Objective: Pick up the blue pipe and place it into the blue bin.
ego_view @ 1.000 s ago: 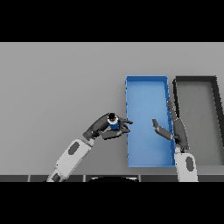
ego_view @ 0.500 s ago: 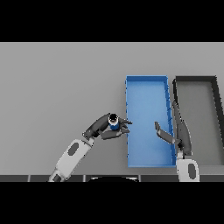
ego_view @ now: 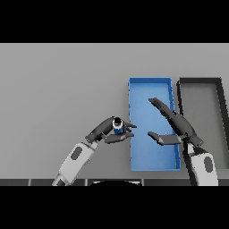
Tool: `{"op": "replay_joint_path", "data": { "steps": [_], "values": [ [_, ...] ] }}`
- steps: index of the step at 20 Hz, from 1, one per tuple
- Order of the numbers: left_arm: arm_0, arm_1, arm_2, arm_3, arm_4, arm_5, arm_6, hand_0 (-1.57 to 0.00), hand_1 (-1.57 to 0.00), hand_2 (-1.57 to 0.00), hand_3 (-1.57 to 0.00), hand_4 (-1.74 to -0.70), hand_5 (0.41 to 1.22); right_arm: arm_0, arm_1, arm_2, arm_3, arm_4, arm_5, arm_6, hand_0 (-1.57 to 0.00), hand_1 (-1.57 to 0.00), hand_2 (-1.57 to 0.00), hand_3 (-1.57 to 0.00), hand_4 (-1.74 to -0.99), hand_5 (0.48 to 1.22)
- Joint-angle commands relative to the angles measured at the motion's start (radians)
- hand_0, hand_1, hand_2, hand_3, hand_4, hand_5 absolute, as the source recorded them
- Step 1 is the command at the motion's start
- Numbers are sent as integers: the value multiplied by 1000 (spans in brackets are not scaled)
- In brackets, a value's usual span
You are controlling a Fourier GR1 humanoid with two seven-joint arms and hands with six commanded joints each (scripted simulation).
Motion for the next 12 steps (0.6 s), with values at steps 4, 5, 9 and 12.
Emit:
{"op": "replay_joint_path", "data": {
  "steps": [4,5,9,12],
  "values": [
    [-8,-16,13,10,-28,-11,20,-1571,-1571,-1571,-1571,-1467,1221,-137,-35,70,-20,-7,35,101,1,-3,-66,1,-1291,558],
    [-10,-19,17,5,-34,-14,23,-1571,-1571,-1571,-1571,-1467,1221,-165,-30,92,-12,-2,45,115,1,-2,-53,1,-1296,556],
    [3,-30,36,10,-38,-44,8,-1571,-1571,-1571,-1571,-1467,1221,-257,1,164,9,-40,85,166,1,0,-43,1,-1294,560],
    [-3,-48,47,24,-45,-66,-3,-1571,-1571,-1571,-1571,-1464,1221,-327,33,199,54,-30,112,173,1,0,-48,1,-1253,554]
  ]
}}
